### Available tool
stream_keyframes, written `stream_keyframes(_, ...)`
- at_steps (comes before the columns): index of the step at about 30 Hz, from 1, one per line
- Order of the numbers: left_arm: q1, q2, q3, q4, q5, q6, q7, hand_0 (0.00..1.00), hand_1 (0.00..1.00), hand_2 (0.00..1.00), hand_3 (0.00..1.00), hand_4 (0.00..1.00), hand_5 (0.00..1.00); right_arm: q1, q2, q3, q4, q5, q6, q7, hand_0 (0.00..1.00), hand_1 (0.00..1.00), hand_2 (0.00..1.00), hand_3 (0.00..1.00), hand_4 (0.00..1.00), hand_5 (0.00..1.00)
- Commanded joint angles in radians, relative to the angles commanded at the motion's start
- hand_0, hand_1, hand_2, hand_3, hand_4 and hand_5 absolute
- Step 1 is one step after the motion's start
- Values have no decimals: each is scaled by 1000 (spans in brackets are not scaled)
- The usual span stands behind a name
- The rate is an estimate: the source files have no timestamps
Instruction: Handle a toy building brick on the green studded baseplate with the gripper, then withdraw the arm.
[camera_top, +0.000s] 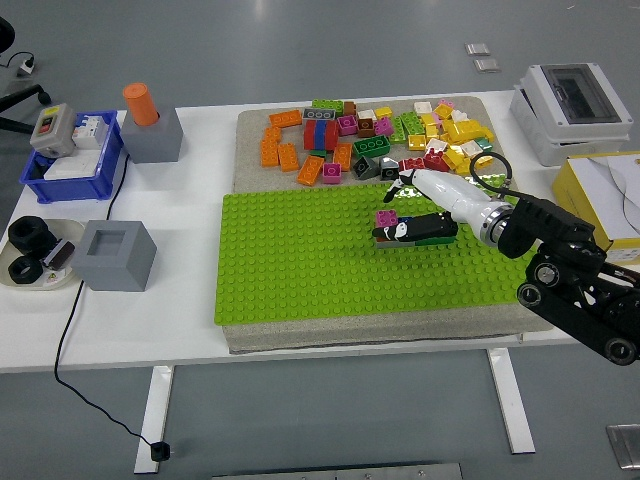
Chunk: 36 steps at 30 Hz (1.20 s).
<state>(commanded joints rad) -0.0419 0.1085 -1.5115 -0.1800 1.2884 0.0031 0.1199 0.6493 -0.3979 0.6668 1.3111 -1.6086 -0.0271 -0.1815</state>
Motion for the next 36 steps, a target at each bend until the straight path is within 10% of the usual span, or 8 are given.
stream_keyframes(8, 6, 0, -3, 0, -5, 2, 3, 637, 641, 607, 609, 617, 240, -18, -84, 98, -94, -106, -60, 6, 868, 878, 891, 651, 886, 436)
stream_keyframes(9, 6, 0, -5, 0, -4, 2, 4, 637, 641, 607, 609, 616, 241, -13, -88, 92, -120, -136, -63, 6, 870, 891, 903, 759, 823, 192)
stream_keyframes(16, 0, 1, -14, 0, 6, 3, 3, 637, 641, 607, 609, 617, 242, 2, -69, 98, -257, -287, -63, -3, 881, 897, 916, 787, 769, 125)
stream_keyframes(36, -4, 0, -23, 0, 11, 4, 4, 637, 640, 607, 610, 618, 243, 43, -23, 24, -362, -358, -37, -7, 874, 898, 917, 713, 682, 36)
